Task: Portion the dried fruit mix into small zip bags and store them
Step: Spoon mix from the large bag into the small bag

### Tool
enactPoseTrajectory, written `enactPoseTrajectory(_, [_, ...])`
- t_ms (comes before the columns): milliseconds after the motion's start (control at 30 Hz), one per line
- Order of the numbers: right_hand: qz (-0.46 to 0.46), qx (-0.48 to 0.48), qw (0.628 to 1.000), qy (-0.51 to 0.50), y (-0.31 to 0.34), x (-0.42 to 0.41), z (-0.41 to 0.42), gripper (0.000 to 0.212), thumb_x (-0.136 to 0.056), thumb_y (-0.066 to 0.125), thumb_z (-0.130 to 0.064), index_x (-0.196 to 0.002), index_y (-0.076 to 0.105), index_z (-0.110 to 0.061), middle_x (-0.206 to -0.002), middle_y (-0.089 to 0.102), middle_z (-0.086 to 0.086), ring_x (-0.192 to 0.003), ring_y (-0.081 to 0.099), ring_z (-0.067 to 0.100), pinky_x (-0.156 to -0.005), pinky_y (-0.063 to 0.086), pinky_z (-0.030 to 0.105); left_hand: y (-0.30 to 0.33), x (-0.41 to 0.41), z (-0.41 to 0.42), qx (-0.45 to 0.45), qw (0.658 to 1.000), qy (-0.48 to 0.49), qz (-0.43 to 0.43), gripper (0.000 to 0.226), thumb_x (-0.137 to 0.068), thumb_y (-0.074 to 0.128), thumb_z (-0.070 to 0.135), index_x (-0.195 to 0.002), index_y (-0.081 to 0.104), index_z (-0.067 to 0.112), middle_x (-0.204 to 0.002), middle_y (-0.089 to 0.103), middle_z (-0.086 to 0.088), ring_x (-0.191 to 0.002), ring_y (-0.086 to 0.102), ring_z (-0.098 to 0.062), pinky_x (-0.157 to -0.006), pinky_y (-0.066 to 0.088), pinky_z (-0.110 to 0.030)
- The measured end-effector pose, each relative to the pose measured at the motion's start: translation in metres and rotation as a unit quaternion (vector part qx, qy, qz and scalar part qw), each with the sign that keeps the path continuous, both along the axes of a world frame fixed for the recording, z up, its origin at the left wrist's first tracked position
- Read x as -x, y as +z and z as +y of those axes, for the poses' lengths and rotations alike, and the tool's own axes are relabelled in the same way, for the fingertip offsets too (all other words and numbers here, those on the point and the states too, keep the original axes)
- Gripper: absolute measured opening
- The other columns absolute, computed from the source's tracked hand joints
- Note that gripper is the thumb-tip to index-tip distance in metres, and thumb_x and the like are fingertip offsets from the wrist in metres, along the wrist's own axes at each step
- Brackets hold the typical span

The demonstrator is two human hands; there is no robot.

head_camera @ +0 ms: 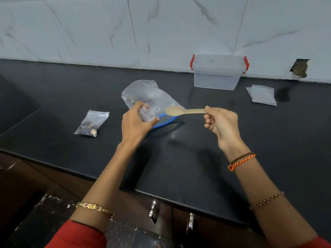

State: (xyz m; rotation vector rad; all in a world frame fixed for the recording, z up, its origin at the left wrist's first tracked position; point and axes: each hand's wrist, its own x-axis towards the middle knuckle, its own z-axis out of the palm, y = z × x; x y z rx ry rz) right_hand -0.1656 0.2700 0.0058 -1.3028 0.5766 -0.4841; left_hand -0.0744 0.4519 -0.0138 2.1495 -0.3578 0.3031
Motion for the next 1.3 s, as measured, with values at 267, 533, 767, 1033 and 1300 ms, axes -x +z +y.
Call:
enactPoseTrajectory(267, [0.049,-0.004,0.999,0.001,-0.027,-0.006,0.01,0.019,-0.09,0.056,-0.007,-0.071,0.06,-0.009,-0.062,0.055,0.003,-0.05,0.049,0.006,-0.043,0.047,0.012,-0.018,-0.014,-0.001,-0.129,0.99,0.048,-0.011,0.036,-0.079,0.061,0.016,-0.115,0.057,0.014,-0.094,0.067,-0.013,-0.09,0.058,-0.035,-0.068,0.039,-0.031])
enactPoseTrajectory(533, [0.052,0.189,0.98,-0.031,-0.035,-0.029,0.05,0.022,-0.084,0.052,-0.007,-0.065,0.057,-0.016,-0.063,0.065,0.004,-0.057,0.063,0.015,-0.06,0.055,0.031,-0.009,-0.018,0.007,0.09,0.994,0.061,0.022,0.025,-0.079,0.065,0.012,-0.103,0.06,0.012,-0.088,0.063,0.001,-0.086,0.057,-0.022,-0.075,0.041,-0.027])
enactPoseTrajectory(767, [0.12,0.403,0.904,0.069,-0.038,-0.04,0.095,0.013,-0.086,0.053,-0.018,-0.077,0.055,-0.009,-0.08,0.067,0.012,-0.082,0.059,0.033,-0.063,0.037,0.032,-0.006,-0.024,0.007,0.228,0.971,0.034,0.07,0.026,-0.077,0.067,0.011,-0.081,0.053,0.033,-0.075,0.059,0.009,-0.073,0.058,-0.017,-0.075,0.051,-0.039])
enactPoseTrajectory(1033, [0.118,0.433,0.889,0.087,-0.038,-0.086,0.103,0.019,-0.09,0.052,-0.014,-0.081,0.062,-0.002,-0.084,0.068,0.013,-0.082,0.064,0.03,-0.064,0.046,0.034,-0.007,-0.032,0.016,0.233,0.969,0.001,0.078,0.027,-0.077,0.068,0.01,-0.083,0.054,0.032,-0.077,0.059,0.007,-0.072,0.058,-0.016,-0.07,0.049,-0.035])
enactPoseTrajectory(1300, [0.136,0.543,0.819,0.126,-0.041,-0.092,0.1,0.017,-0.094,0.046,-0.014,-0.101,0.056,-0.003,-0.098,0.064,0.016,-0.093,0.061,0.032,-0.071,0.047,0.037,-0.009,-0.037,0.026,0.265,0.959,-0.002,0.1,0.024,-0.077,0.067,0.005,-0.088,0.057,0.024,-0.081,0.06,0.006,-0.071,0.059,-0.011,-0.064,0.049,-0.027])
